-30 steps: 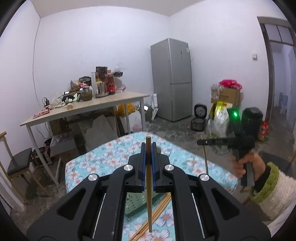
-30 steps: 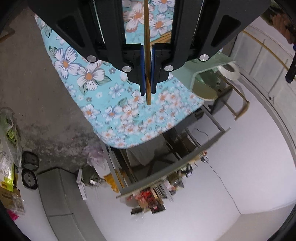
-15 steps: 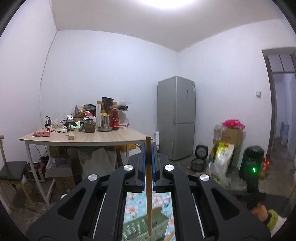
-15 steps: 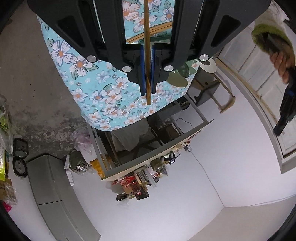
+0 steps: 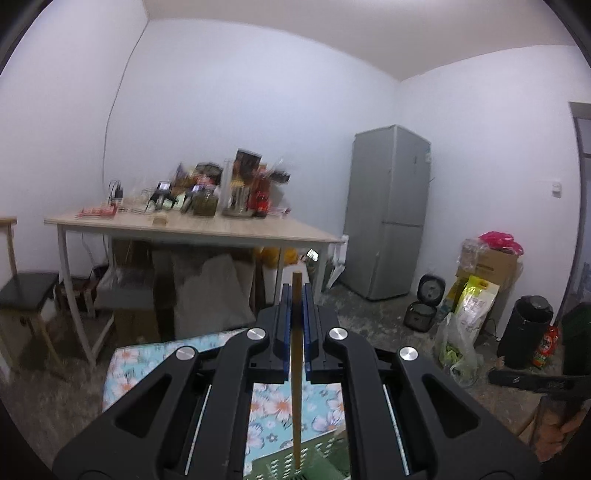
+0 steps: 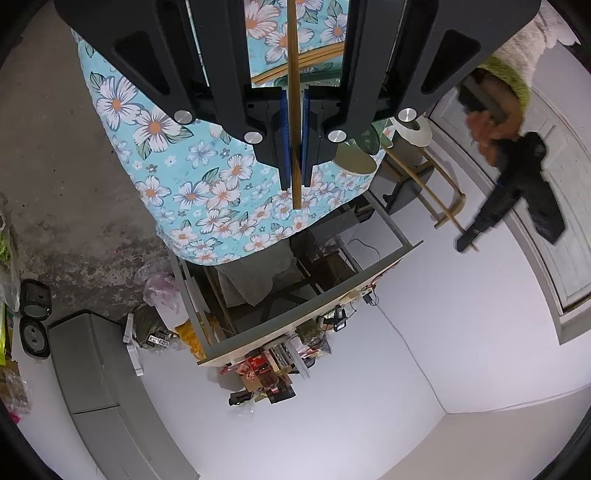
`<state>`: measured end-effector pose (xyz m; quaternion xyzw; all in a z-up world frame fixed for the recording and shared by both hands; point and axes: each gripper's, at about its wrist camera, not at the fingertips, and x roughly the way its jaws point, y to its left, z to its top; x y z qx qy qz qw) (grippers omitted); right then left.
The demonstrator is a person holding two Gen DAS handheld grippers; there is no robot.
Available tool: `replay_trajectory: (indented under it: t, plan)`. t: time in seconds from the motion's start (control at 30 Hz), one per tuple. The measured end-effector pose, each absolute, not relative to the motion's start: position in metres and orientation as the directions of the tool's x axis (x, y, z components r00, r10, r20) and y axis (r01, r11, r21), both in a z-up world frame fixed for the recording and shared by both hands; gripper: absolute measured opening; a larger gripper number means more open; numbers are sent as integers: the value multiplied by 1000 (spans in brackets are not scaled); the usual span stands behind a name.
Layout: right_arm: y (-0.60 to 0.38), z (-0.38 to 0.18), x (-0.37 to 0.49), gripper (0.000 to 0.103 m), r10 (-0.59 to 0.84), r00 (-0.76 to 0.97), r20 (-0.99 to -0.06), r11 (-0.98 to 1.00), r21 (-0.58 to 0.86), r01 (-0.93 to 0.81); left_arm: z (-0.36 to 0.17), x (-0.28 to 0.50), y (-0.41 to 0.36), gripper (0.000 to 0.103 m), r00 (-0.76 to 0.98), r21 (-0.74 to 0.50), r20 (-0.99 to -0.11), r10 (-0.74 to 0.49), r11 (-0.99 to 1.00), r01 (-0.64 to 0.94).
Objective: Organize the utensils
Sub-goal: 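Carry both held chopsticks upright over the green holder, then lower the chopstick into the holder and open the left tool while the right tool releases its chopstick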
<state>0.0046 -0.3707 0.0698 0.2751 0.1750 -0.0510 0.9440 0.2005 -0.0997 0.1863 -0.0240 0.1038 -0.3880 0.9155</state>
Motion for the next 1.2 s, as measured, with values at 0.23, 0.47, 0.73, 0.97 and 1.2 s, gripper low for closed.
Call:
replay_trajectory:
  t: [0.23,0.47,0.73,0.97,1.2]
  plan:
    - [-366,76,4,6,6,938,-346,854,490,175,159,225,-88,16,666,-198,-208,-716,698,689]
    - [-354,92,4,6,10,949,-316,872,467,146,160,216,-69,35,675,-202,-175,-716,698,687]
    - [-335,137,1,6,31,979,-203,902,428,61,158,191,-30,44,689,-215,-182,-702,712,669]
    - [-314,184,25,6,91,993,-79,926,373,-55,136,157,9,55,691,-217,-220,-689,725,654]
    - [-289,210,83,6,115,993,-22,942,321,-102,96,134,29,60,670,-210,-303,-677,734,646]
